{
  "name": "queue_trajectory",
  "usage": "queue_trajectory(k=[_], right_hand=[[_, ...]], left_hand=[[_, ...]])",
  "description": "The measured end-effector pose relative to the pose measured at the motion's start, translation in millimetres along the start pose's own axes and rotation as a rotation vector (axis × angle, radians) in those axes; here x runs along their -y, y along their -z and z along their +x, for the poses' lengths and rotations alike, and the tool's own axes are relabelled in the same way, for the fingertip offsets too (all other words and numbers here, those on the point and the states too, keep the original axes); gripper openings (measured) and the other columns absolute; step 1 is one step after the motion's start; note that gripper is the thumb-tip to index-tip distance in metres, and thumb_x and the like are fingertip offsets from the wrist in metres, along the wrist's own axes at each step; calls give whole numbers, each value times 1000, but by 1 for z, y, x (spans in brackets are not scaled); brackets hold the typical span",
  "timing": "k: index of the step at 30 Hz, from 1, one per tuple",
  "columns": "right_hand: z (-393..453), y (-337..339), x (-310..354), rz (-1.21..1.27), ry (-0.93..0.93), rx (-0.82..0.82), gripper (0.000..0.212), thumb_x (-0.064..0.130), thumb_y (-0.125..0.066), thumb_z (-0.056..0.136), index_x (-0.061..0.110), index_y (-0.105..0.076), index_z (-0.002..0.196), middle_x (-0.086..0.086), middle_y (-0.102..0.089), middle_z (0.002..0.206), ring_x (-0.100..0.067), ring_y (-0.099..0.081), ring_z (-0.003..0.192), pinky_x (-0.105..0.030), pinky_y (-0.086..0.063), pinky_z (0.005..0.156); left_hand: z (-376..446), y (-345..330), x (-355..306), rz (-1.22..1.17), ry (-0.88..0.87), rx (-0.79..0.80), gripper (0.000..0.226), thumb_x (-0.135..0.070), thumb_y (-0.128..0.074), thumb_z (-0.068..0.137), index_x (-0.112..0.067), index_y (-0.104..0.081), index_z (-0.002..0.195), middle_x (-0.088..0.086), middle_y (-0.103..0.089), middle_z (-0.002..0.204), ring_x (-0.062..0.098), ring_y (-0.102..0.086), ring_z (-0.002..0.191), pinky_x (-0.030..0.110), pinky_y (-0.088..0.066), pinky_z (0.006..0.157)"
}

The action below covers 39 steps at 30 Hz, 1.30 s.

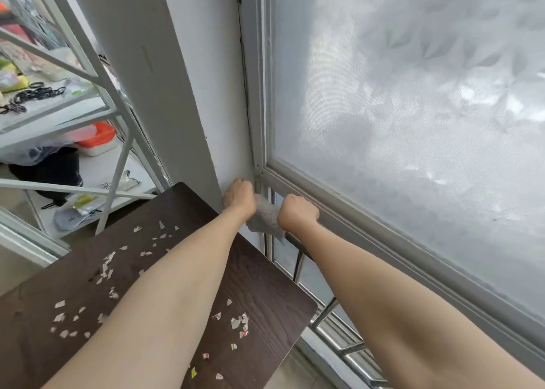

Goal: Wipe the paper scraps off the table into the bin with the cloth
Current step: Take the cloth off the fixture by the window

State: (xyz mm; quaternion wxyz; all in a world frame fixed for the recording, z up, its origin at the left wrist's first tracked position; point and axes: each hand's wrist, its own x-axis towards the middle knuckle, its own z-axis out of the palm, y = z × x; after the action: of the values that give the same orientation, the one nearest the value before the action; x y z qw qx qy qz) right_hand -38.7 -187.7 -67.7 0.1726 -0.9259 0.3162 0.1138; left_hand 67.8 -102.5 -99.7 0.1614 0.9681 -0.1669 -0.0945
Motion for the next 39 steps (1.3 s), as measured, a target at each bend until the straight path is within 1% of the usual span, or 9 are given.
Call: queue_trajectory(k=[7, 12, 17, 19, 22, 26, 33, 37, 39], right_hand=[[-2, 13, 17, 126, 93, -75, 4, 12, -57, 85, 11, -54, 88, -8, -60, 91, -29, -63, 90, -33, -45, 67], [-12, 22, 41, 297, 130, -78, 14, 16, -60, 76, 13, -47, 73, -6, -55, 80, -26, -56, 76, -31, -42, 62], [-41, 28, 81, 501, 262, -106, 35, 12, -51, 82, 17, -54, 116, -7, -64, 100, -29, -63, 90, -33, -46, 70], [-56, 30, 103, 556, 370, -93, 49, 6, -46, 83, 22, -51, 129, -6, -62, 92, -25, -60, 81, -32, -46, 68], [-76, 35, 136, 541, 494, -15, 44, 6, -44, 86, 14, -64, 124, -9, -70, 107, -26, -64, 100, -31, -51, 88], [-105, 35, 176, 473, 580, 77, 45, 8, -59, 80, 2, -61, 125, -15, -64, 128, -28, -58, 122, -33, -47, 103], [-133, 20, 229, 248, 689, -66, 27, 10, -58, 77, 9, -65, 103, -9, -68, 104, -28, -62, 101, -32, -48, 77], [-139, 25, 245, 167, 674, -43, 18, 21, -65, 75, 15, -69, 92, 6, -53, 79, -17, -52, 83, -35, -47, 87], [-143, 28, 250, 269, 662, 105, 16, 24, -66, 77, 9, -62, 72, 3, -49, 67, -15, -49, 66, -28, -47, 64]], left_hand=[[-15, 25, 25, -230, -1, 31, 11, -10, -54, 82, -18, -53, 73, 5, -64, 96, 27, -61, 92, 31, -47, 66], [-41, 63, 58, -396, 53, -29, 15, -18, -62, 79, -14, -58, 93, 1, -62, 93, 22, -58, 90, 34, -45, 78], [-78, 114, 105, -556, 27, -50, 50, -1, -48, 86, -25, -49, 130, 6, -59, 84, 19, -52, 74, 27, -41, 68], [-94, 135, 123, -541, 21, -46, 50, 4, -41, 88, -16, -54, 132, 8, -62, 113, 17, -56, 100, 19, -40, 81], [-120, 163, 146, -484, 67, -80, 44, 4, -42, 89, -6, -56, 130, 8, -51, 140, 20, -44, 131, 19, -31, 97], [-147, 190, 177, -476, 136, -202, 39, 1, -58, 84, -6, -61, 122, 15, -61, 123, 30, -58, 113, 27, -49, 80], [-184, 214, 229, -268, 210, -361, 30, -14, -73, 77, -11, -64, 105, 6, -64, 110, 26, -59, 100, 34, -47, 83], [-197, 229, 253, -348, 219, -274, 35, -16, -77, 73, -9, -65, 105, 5, -57, 109, 22, -54, 103, 31, -43, 87], [-205, 234, 260, -498, 241, -198, 29, -16, -71, 77, -6, -62, 103, 6, -50, 98, 20, -49, 93, 31, -40, 80]])
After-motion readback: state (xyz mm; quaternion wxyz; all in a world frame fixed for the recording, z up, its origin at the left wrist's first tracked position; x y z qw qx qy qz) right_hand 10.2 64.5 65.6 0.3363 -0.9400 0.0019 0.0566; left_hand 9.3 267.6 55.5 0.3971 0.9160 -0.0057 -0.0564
